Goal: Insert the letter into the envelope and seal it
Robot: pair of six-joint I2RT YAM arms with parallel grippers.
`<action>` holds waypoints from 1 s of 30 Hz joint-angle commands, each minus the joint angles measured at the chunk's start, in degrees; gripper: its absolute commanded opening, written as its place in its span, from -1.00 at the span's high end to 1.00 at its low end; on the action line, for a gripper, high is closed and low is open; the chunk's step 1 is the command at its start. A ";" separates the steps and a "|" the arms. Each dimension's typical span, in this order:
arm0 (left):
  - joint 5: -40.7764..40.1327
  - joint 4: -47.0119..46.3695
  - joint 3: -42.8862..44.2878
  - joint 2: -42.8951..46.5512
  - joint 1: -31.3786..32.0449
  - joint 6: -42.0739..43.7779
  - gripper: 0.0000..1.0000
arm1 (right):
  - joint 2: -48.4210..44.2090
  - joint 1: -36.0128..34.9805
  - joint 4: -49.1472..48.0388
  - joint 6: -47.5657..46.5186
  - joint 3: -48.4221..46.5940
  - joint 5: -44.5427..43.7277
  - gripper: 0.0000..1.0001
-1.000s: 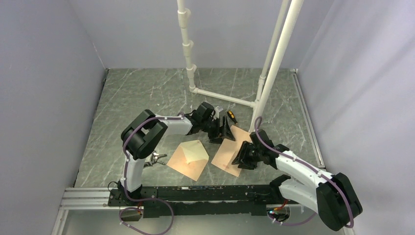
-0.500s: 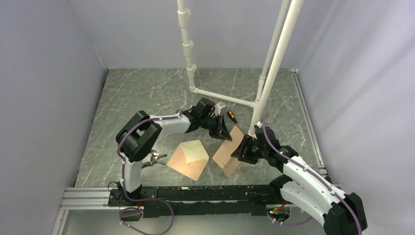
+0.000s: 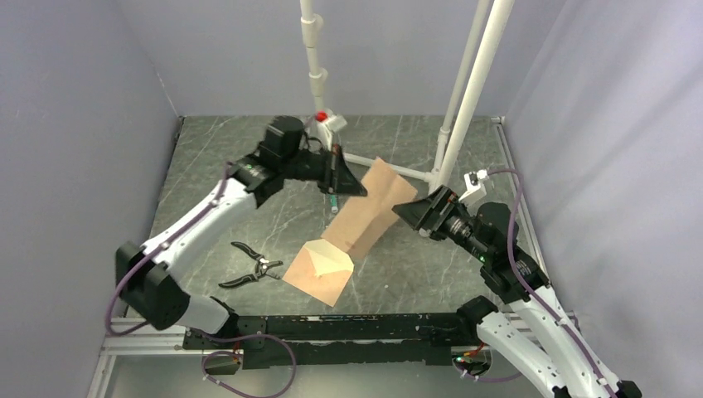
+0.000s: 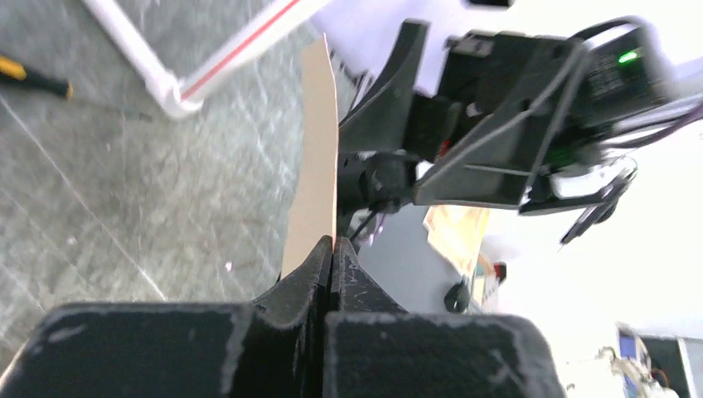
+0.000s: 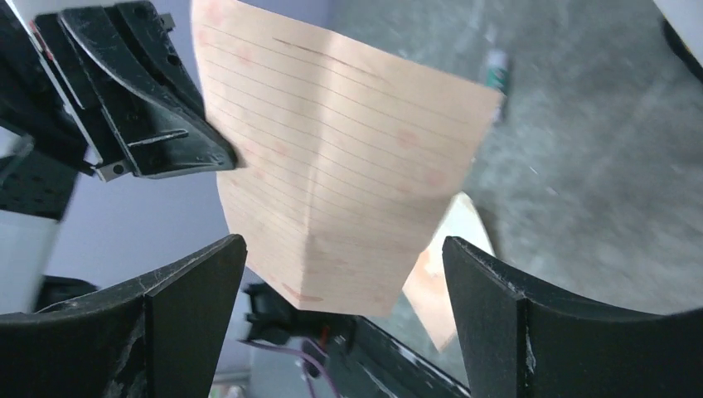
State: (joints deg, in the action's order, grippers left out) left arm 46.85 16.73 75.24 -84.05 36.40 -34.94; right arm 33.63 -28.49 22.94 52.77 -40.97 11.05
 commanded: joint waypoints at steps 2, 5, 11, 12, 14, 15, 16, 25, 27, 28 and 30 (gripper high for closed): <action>1.28 -1.52 6.23 6.56 -3.92 -7.16 0.95 | 1.84 0.10 -23.54 6.34 -1.93 3.56 -0.89; 0.94 -6.32 8.61 7.67 -4.72 -15.33 0.95 | 5.95 0.04 -29.95 5.40 -6.43 6.71 -0.90; 3.47 -17.95 11.96 8.64 -5.02 -27.01 0.95 | 13.20 0.06 -36.18 4.26 -14.97 14.63 -0.78; 3.70 -18.37 12.67 8.59 -5.09 -27.58 0.95 | 14.02 0.02 -37.31 4.50 -16.13 16.01 -0.71; 3.70 -17.48 14.12 8.68 -5.11 -27.27 0.95 | 14.97 0.04 -39.24 6.02 -17.48 17.88 -0.56; 3.42 -16.91 14.68 8.81 -5.19 -26.69 0.95 | 14.87 0.03 -41.21 7.00 -17.44 18.62 -0.48; 3.16 -15.17 15.10 8.98 -5.39 -26.09 0.95 | 14.44 0.02 -43.13 8.18 -17.02 18.87 -0.41; 5.38 -14.72 16.20 9.93 -6.43 -25.83 0.95 | 11.97 0.02 -48.34 10.71 -15.93 16.33 0.66; 5.87 -14.31 16.66 10.29 -6.43 -25.08 0.83 | 12.39 0.02 -46.21 9.24 -17.52 15.77 1.00; 6.04 -14.72 16.54 10.64 -6.43 -24.97 0.51 | 12.81 0.07 -45.08 8.14 -18.48 15.79 1.00; 5.66 -14.41 16.07 11.35 -6.43 -24.49 -0.24 | 13.31 0.01 -42.87 5.86 -20.30 15.51 1.00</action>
State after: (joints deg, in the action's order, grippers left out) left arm 51.07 3.79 89.23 -75.44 30.17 -60.36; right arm 46.24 -28.49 -20.53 62.28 -56.49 27.31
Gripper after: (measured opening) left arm 0.371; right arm 0.013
